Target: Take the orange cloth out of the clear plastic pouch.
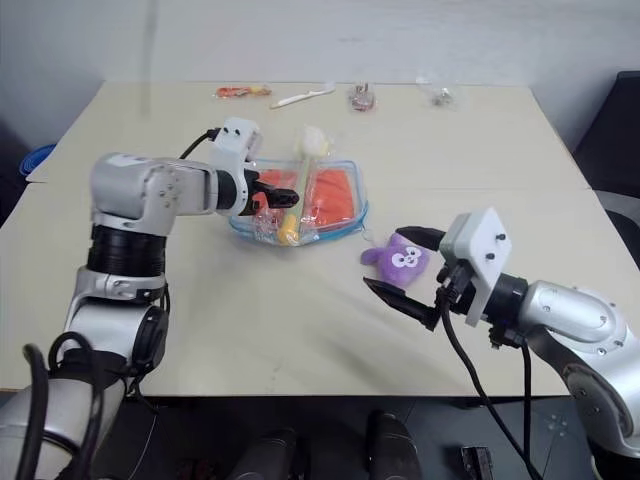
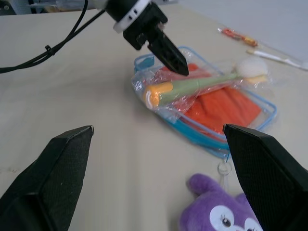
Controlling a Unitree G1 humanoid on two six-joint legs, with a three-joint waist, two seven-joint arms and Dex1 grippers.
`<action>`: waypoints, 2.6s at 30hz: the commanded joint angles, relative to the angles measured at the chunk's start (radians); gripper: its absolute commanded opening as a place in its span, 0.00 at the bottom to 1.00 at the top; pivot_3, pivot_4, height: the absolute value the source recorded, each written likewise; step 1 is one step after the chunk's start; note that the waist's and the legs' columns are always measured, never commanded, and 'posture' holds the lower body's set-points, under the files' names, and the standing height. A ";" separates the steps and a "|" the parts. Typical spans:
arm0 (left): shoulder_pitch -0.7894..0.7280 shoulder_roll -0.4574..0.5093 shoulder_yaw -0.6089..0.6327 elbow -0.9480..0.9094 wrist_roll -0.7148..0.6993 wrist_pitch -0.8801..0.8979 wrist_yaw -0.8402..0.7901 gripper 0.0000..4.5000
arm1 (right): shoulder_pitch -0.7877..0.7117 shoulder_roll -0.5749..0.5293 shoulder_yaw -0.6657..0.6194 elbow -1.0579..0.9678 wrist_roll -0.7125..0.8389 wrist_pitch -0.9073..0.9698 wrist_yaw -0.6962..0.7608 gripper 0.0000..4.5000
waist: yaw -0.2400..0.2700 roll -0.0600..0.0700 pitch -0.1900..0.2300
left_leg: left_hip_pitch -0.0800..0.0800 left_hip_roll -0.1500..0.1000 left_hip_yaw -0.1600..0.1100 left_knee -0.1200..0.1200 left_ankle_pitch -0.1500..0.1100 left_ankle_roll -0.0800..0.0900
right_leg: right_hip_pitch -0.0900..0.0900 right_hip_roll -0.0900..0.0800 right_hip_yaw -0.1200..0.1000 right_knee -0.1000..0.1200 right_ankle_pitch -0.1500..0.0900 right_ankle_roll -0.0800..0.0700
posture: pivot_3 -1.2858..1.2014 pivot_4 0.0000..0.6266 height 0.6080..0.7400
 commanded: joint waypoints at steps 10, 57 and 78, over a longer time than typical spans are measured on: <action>-0.071 -0.105 -0.045 0.234 0.067 -0.137 -0.127 0.80 | -0.024 -0.043 -0.041 -0.032 0.015 -0.002 -0.019 1.00 | 0.001 -0.001 0.001 | -0.001 0.000 0.001 0.000 0.000 0.000 | 0.000 0.000 -0.001 0.000 0.000 0.000 | 0.52 0.24 1.00; 0.740 0.712 0.663 -0.392 -0.046 -0.289 -0.366 0.99 | -0.274 0.008 0.227 0.190 -0.055 -0.089 0.275 1.00 | -0.002 -0.010 0.000 | -0.001 0.005 -0.014 0.001 0.000 -0.001 | 0.001 -0.004 -0.006 0.000 0.000 -0.001 | 0.52 0.24 1.00; -0.057 0.465 -0.303 0.634 0.679 -1.849 -0.647 0.99 | -0.112 -0.001 0.090 0.017 -0.055 -0.009 0.031 1.00 | -0.003 -0.006 0.003 | -0.003 0.000 0.009 -0.001 -0.003 0.006 | -0.004 -0.005 -0.016 -0.001 0.001 -0.001 | 0.52 0.24 1.00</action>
